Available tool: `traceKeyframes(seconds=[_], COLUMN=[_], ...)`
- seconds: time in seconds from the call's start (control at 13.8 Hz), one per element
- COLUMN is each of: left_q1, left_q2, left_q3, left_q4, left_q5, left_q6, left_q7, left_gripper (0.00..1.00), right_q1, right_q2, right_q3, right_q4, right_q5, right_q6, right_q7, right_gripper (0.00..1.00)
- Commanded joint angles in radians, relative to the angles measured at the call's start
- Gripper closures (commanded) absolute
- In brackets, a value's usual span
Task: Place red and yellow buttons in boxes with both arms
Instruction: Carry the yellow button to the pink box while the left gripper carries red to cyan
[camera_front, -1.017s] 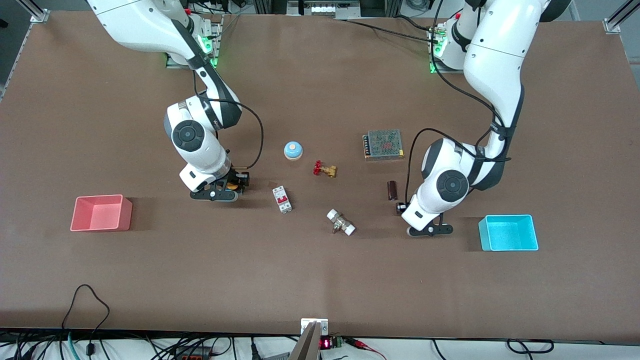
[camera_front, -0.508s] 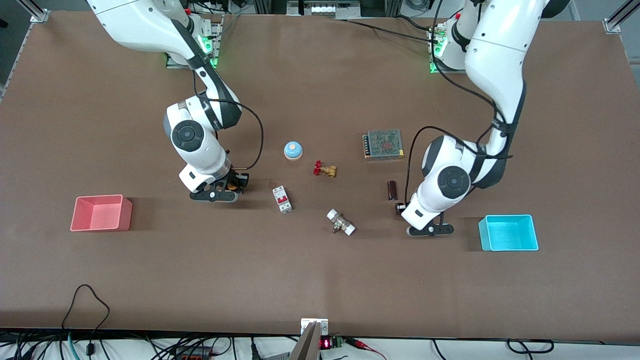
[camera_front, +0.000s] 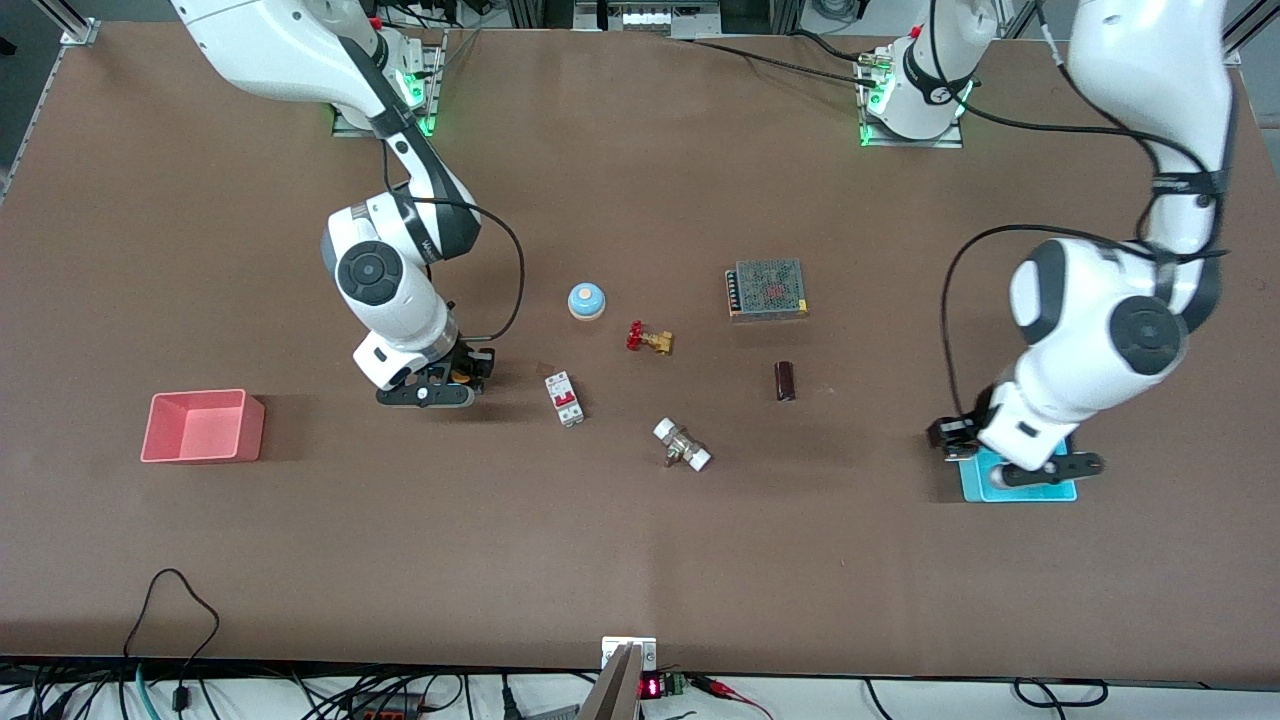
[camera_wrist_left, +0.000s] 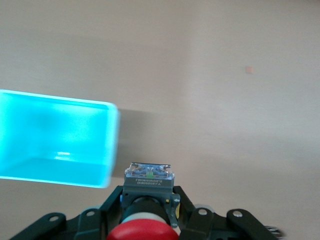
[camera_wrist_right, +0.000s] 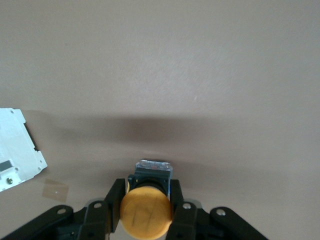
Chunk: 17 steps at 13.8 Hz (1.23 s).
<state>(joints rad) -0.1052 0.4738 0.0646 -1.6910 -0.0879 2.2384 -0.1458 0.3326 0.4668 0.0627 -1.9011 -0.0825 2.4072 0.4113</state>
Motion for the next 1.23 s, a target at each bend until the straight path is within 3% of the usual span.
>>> traceKeyframes(seconds=[0.0, 0.15, 0.29, 0.58, 0.8, 1.16], left_q1=[0.071, 0.087, 0.088, 0.128, 0.16, 0.159], left_q2=[-0.014, -0.004, 0.015, 0.092, 0.173, 0.213], left_q3=[-0.009, -0.009, -0.009, -0.009, -0.012, -0.012], left_q4=[-0.03, -0.029, -0.022, 0.02, 0.108, 0.179], left_q5=[-0.01, -0.006, 0.075, 0.096, 0.092, 0.083], left_q6=[0.004, 0.004, 0.004, 0.003, -0.003, -0.03], left_q7=[0.176, 0.221, 0.223, 0.271, 0.293, 0.292], left_gripper=[0.96, 0.97, 0.99, 1.0, 1.0, 1.0], right_q1=[-0.03, -0.069, -0.102, -0.228, -0.374, -0.464], right_q2=[-0.118, -0.183, -0.233, -0.275, -0.252, -0.114], right_q3=[-0.017, -0.023, -0.046, -0.124, -0.129, -0.129], right_q4=[0.011, 0.014, 0.016, 0.017, 0.019, 0.096], right_q5=[0.0, 0.0, -0.008, 0.003, 0.013, 0.064], right_q6=[-0.13, -0.187, -0.227, -0.226, -0.217, -0.101], right_q7=[-0.089, -0.152, -0.23, -0.451, -0.576, -0.729], right_gripper=[0.94, 0.94, 0.94, 0.94, 0.94, 0.94])
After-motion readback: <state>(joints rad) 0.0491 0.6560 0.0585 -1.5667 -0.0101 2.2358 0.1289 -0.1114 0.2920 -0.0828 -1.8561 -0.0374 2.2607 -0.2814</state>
